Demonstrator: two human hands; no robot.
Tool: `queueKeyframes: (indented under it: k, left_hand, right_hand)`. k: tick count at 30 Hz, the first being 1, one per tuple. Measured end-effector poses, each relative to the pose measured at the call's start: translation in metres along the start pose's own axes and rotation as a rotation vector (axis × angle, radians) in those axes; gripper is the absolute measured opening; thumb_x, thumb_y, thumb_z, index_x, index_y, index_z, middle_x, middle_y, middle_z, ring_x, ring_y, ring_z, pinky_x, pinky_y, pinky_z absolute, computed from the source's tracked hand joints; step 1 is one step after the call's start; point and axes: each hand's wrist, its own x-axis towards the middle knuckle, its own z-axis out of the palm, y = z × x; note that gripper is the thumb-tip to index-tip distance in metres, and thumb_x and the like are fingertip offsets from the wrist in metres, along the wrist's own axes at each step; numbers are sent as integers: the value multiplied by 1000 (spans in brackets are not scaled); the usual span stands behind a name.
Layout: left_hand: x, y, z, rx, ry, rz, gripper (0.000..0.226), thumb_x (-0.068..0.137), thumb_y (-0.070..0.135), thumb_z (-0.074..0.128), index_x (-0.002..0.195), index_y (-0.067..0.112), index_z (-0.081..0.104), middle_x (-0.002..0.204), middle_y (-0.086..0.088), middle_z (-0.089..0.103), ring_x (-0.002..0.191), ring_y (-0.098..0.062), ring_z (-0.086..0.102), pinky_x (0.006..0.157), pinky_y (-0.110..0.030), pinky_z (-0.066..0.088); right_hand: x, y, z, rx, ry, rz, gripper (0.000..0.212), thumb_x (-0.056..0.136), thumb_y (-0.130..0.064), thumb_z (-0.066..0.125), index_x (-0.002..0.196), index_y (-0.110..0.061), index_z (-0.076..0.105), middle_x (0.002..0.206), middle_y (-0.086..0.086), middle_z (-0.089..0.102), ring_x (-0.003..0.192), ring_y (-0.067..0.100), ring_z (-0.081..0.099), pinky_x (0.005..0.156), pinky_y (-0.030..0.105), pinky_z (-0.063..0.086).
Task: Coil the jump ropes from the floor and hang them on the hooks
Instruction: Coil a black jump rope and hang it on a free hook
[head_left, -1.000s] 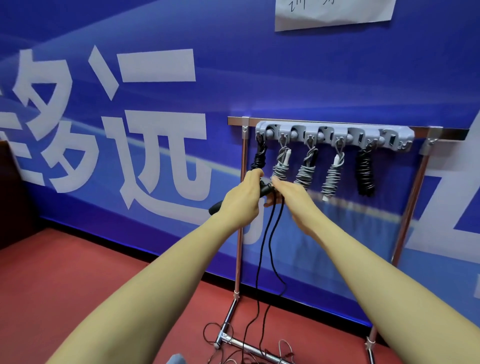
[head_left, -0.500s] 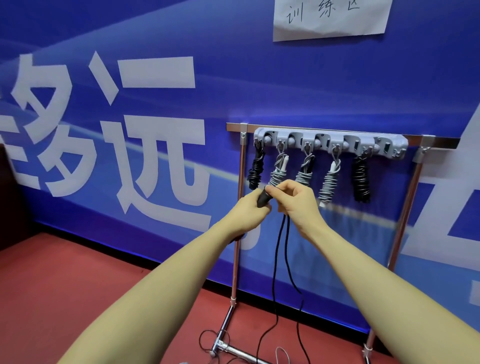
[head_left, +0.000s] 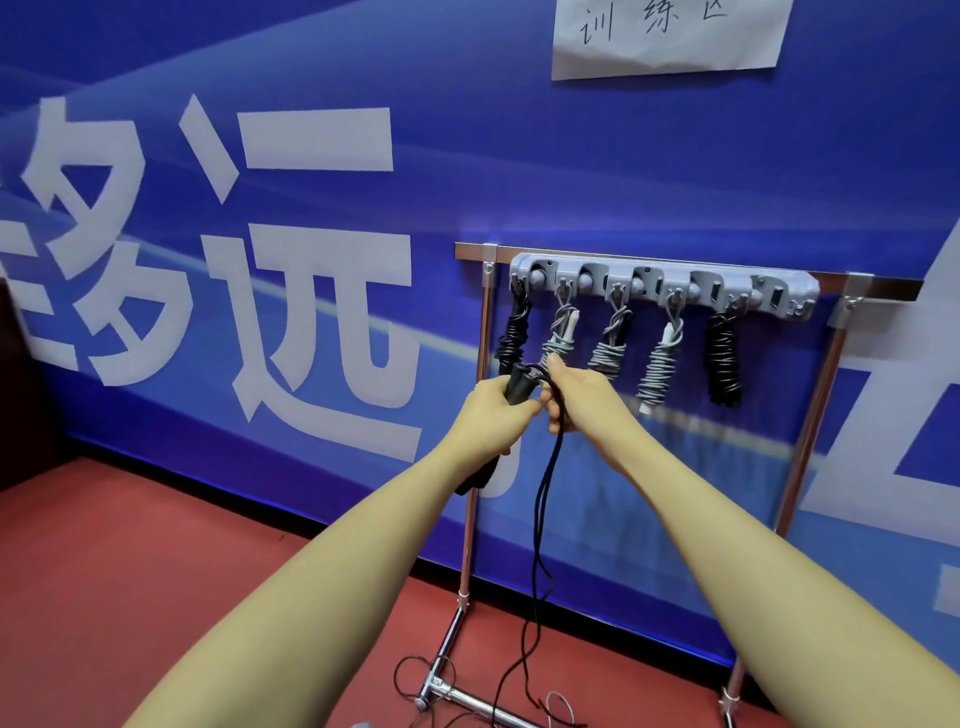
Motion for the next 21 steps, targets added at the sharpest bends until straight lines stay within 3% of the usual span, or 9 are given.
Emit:
queueKeyframes:
  k: [7, 14, 17, 21]
  left_hand:
    - [0, 3, -1, -314, 13, -50, 29, 82, -1, 49, 66, 15, 32, 51, 1, 32, 42, -14, 26, 46, -25, 27]
    - [1, 6, -3, -458, -90, -18, 42, 77, 16, 78, 70, 17, 37, 50, 1, 35, 43, -16, 29, 46, -26, 32]
    - [4, 8, 2, -455, 30, 2, 41, 71, 21, 82, 78, 12, 43, 54, -4, 37, 43, -18, 32, 46, -28, 34]
    - [9, 16, 10, -518, 244, 9, 40, 66, 24, 85, 77, 12, 48, 54, 0, 43, 41, -17, 36, 46, -28, 36]
  right_hand:
    - [0, 4, 4, 8, -47, 109, 54, 100, -48, 35, 65, -9, 50, 48, 2, 44, 40, 17, 42, 52, 26, 44]
    - [2, 12, 2, -21, 13, 102, 54, 101, -38, 37, 57, -9, 48, 46, 2, 41, 41, 18, 41, 52, 26, 47]
    - [1, 15, 4, -62, -11, 134, 52, 100, -35, 34, 57, -9, 47, 41, 1, 39, 41, 22, 45, 61, 30, 49]
    - [1, 13, 11, -42, -21, 195, 67, 97, -60, 30, 58, -8, 48, 45, 2, 38, 37, 19, 37, 56, 29, 50]
